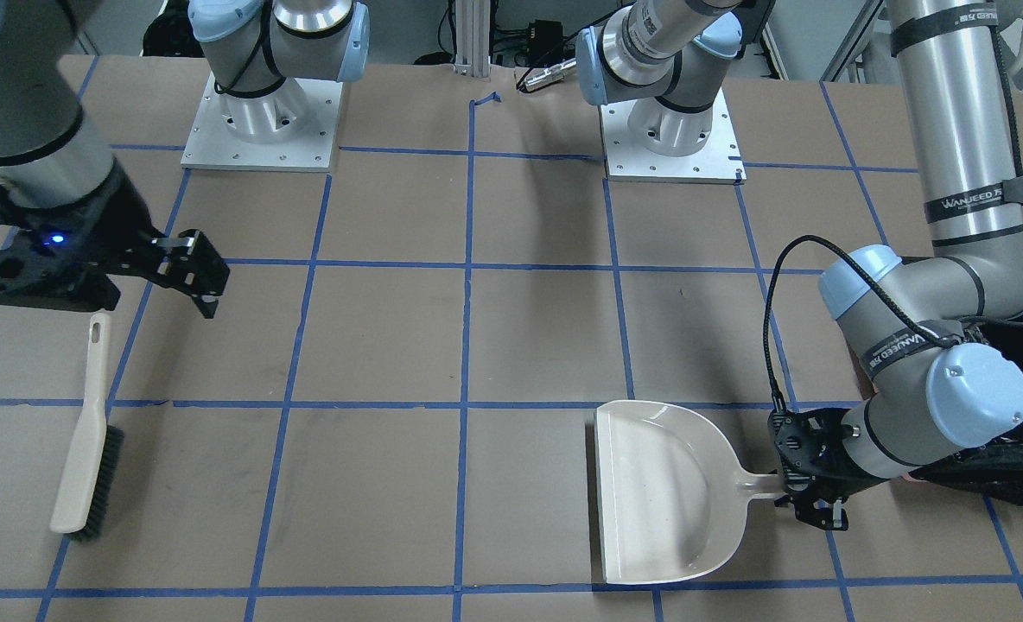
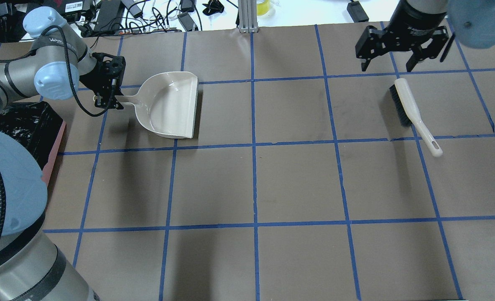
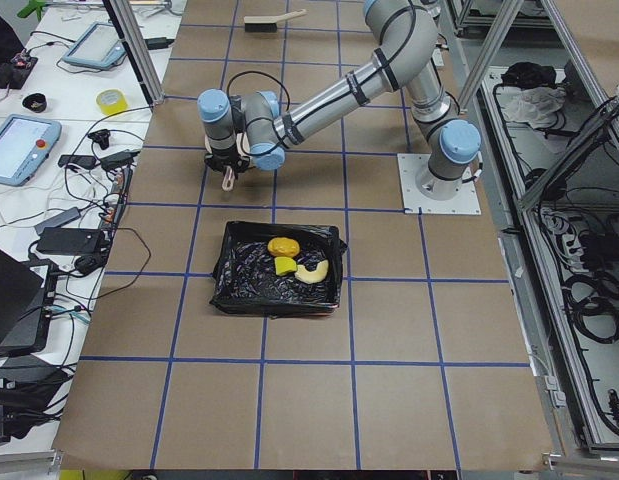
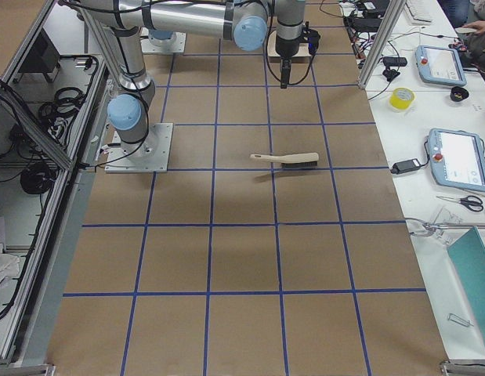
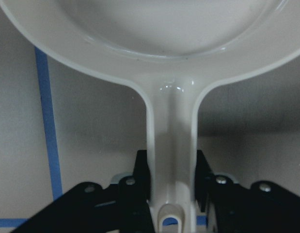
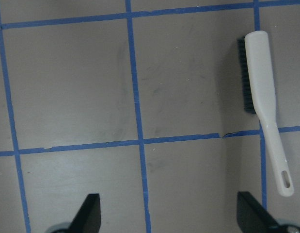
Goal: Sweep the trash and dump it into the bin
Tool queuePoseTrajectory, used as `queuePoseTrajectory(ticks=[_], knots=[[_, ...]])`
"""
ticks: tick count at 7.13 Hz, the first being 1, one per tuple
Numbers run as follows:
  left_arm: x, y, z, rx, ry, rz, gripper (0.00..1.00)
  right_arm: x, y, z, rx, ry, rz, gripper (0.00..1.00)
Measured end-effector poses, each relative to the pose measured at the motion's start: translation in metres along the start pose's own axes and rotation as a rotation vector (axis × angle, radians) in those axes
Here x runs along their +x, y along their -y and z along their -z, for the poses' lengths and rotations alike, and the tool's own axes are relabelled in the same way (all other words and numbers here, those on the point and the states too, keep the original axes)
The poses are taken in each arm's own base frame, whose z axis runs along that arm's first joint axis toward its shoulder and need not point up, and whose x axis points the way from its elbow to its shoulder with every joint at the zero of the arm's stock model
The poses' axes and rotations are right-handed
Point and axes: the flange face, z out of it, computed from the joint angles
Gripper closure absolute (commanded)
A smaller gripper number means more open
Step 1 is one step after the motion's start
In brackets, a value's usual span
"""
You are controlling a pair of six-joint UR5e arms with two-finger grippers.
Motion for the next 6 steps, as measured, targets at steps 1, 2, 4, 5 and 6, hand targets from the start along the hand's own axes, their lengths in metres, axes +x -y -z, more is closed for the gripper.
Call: queuePoseTrajectory(ticks=[1, 2, 4, 5, 6], knots=[[-0.001, 0.006, -0.005, 0.015, -0.004, 0.017, 1.00, -0.023, -0.008, 0.001, 0.000, -0.016, -0.008, 0.00], [-0.002, 0.010, -0.008, 0.025, -0.005, 0.030, 0.86, -0.031, -0.013, 0.001, -0.004, -0.030, -0.016, 0.00], [-0.001, 0.013, -0.013, 0.028, -0.014, 0.038, 0.00, -0.034, -0.023, 0.011, 0.008, -0.032, -0.017, 0.00], [0.000, 0.014, -0.011, 0.025, -0.012, 0.040, 0.00, -0.034, -0.027, 0.017, 0.019, -0.034, -0.017, 0.00], [0.001, 0.022, 0.000, 0.023, 0.004, 0.048, 0.00, -0.033, -0.030, 0.021, 0.026, -0.038, -0.018, 0.00]])
